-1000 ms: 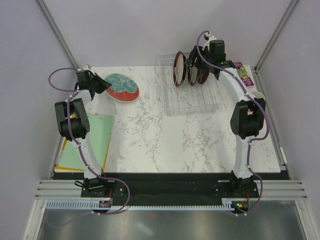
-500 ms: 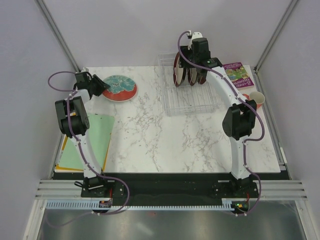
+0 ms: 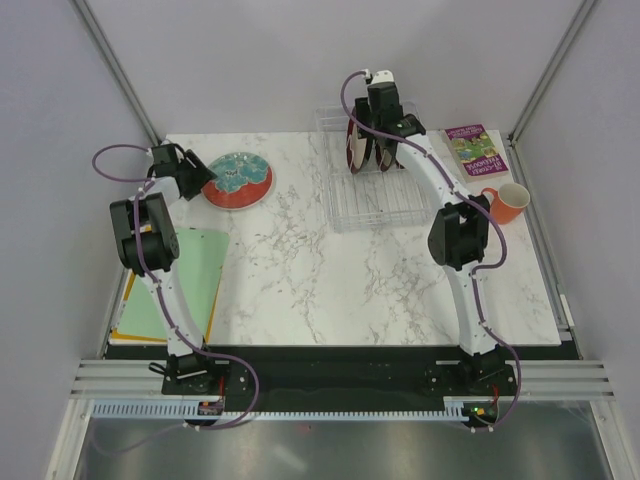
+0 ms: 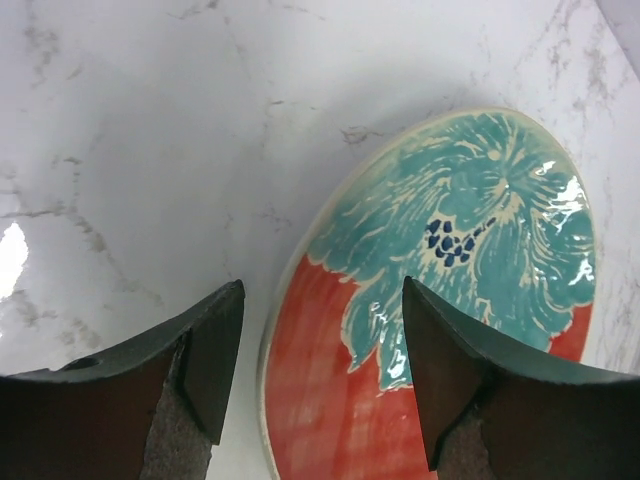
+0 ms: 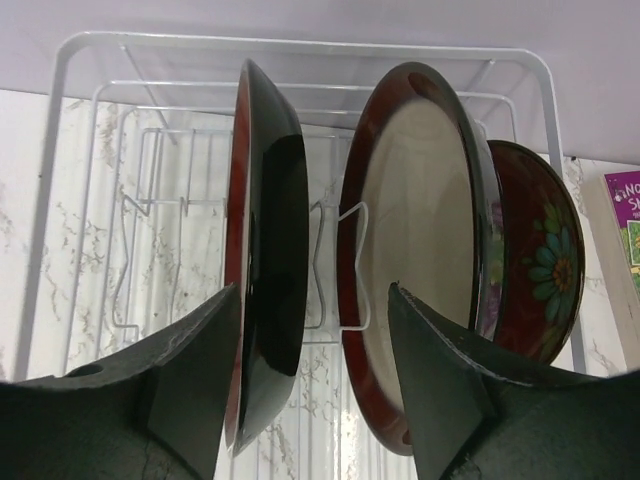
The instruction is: Unload the plates from the dish rack
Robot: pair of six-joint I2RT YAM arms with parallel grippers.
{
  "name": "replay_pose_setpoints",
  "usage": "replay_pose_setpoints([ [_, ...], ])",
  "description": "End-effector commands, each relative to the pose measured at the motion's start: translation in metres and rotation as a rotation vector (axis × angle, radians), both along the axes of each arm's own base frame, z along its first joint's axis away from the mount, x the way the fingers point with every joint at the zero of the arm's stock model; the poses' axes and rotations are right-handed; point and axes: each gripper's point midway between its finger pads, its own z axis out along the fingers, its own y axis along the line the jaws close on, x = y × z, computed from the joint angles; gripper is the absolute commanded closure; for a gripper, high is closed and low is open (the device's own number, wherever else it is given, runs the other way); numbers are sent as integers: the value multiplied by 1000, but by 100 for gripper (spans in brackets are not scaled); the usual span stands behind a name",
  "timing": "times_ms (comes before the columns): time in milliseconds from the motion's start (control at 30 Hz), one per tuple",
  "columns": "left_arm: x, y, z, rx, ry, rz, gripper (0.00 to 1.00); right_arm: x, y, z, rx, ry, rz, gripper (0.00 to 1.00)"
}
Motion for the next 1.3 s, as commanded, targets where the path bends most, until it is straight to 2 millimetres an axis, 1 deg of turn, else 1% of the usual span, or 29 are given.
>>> replay_pose_setpoints([
  [0, -13, 28, 20, 129, 20, 92, 29, 11, 1, 11, -36, -57, -31, 34],
  [33, -14, 31, 31, 139, -1, 104, 29, 13, 1, 10, -41, -62, -37, 36],
  [100, -20, 33, 35, 158, -5, 126, 29, 16, 2, 4, -54, -65, -43, 44],
  [133, -20, 34, 46, 162, -24, 129, 29, 16, 4, 5, -60, -75, -49, 49],
  [167, -22, 32, 50, 157, -30, 127, 29, 16, 4, 4, -76, -78, -61, 58],
  [200, -23, 31, 54, 152, -40, 127, 29, 16, 6, 2, -81, -79, -59, 60],
  [233, -24, 30, 59, 148, -49, 128, 29, 16, 7, 5, -87, -88, -60, 62],
  [267, -28, 27, 70, 136, -65, 135, 29, 15, 9, 7, -105, -99, -75, 78],
  [300, -29, 25, 75, 126, -81, 134, 29, 13, 11, 6, -119, -103, -88, 83],
  [333, -30, 23, 83, 117, -99, 130, 29, 13, 12, 9, -158, -118, -83, 86],
  [367, -33, 18, 93, 99, -119, 124, 29, 10, 19, 13, -168, -128, -74, 89],
  [433, -36, 12, 103, 85, -139, 117, 29, 7, 19, 21, -230, -163, -115, 93],
  [467, -40, 8, 110, 77, -151, 112, 29, 2, 28, 24, -267, -179, -125, 97],
  [500, -41, 4, 113, 70, -155, 105, 29, -3, 23, 29, -316, -194, -187, 99],
  [533, -43, 1, 114, 62, -159, 98, 29, -4, 25, 35, -358, -216, -193, 100],
  [567, -47, -3, 113, 60, -156, 89, 29, -8, 34, 34, -382, -226, -199, 100],
  [600, -49, -7, 119, 60, -166, 84, 29, -13, 32, 38, -416, -241, -250, 100],
  [633, -53, -9, 121, 57, -167, 82, 29, -14, 35, 42, -431, -260, -266, 100],
  [667, -57, -13, 118, 47, -159, 70, 29, -17, 39, 41, -459, -266, -275, 100],
  [700, -59, -16, 120, 45, -163, 62, 29, -19, 38, 44, -469, -274, -299, 100],
  [733, -61, -18, 127, 46, -178, 55, 29, -21, 34, 46, -475, -281, -338, 100],
  [767, -64, -20, 126, 47, -177, 42, 29, -22, 32, 49, -481, -285, -355, 100],
  [833, -68, -23, 137, 52, -196, 35, 29, -24, 28, 56, -468, -303, -382, 100],
  [933, -70, -29, 144, 38, -213, 13, 28, -28, 26, 71, -441, -327, -389, 100],
  [967, -72, -32, 145, 34, -214, 1, 28, -29, 25, 79, -428, -338, -389, 100],
  [1133, -75, -41, 147, 13, -218, -32, 28, -34, 22, 95, -407, -354, -396, 100],
  [1167, -77, -44, 145, 8, -212, -38, 26, -37, 20, 101, -399, -359, -396, 100],
  [1233, -78, -48, 146, 8, -214, -46, 26, -39, 18, 108, -385, -367, -394, 100],
  [1267, -78, -50, 146, 4, -216, -52, 26, -41, 16, 116, -377, -376, -399, 100],
])
